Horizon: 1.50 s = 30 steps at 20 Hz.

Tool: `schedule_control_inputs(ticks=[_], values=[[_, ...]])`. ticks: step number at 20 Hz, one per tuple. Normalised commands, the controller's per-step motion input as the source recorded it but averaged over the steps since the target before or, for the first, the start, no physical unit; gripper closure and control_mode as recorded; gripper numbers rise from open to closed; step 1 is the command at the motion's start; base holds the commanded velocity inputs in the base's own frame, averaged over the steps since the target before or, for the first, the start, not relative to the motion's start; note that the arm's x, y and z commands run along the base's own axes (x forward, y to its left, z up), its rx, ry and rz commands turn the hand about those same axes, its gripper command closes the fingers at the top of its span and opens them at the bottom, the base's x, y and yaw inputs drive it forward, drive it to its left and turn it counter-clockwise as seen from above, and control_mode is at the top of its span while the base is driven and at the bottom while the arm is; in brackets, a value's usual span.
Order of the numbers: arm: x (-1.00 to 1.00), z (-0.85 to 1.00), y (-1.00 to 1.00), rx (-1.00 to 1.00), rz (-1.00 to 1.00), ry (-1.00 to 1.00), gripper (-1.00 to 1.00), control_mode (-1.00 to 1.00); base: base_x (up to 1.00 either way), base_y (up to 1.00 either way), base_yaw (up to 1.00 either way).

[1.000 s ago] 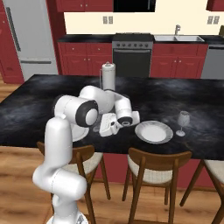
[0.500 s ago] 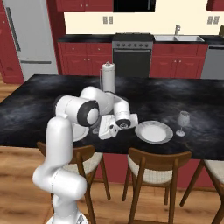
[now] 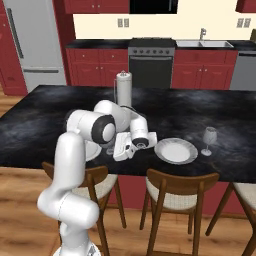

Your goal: Retrieve the wine glasses from the counter and place one next to each plate.

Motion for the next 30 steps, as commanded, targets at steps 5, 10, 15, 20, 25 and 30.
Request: schedule_control_inputs(ticks=[5, 10, 15, 20, 25, 30], values=[[0.18, -0.27, 0.00, 0.00, 0.00, -0.02, 1.00, -1.00, 0.00, 0.00, 0.00], [0.19, -0.26, 0.00, 0.00, 0.00, -0.01, 1.00, -1.00, 0.00, 0.00, 0.00], [0.07, -0.34, 0.00, 0.00, 0.00, -0.04, -1.00, -1.00, 0.00, 0.00, 0.00], [0.00, -0.29, -0.06, 0.00, 0.00, -0.08, -1.00, -1.00, 0.00, 0.00, 0.00], [0.00, -0.10, -0.20, 0.00, 0.00, -0.10, -1.00, -1.00, 0.00, 0.00, 0.00], [0.00, 0.00, -0.05, 0.00, 0.00, -0.05, -1.00, -1.00, 0.00, 0.00, 0.00]])
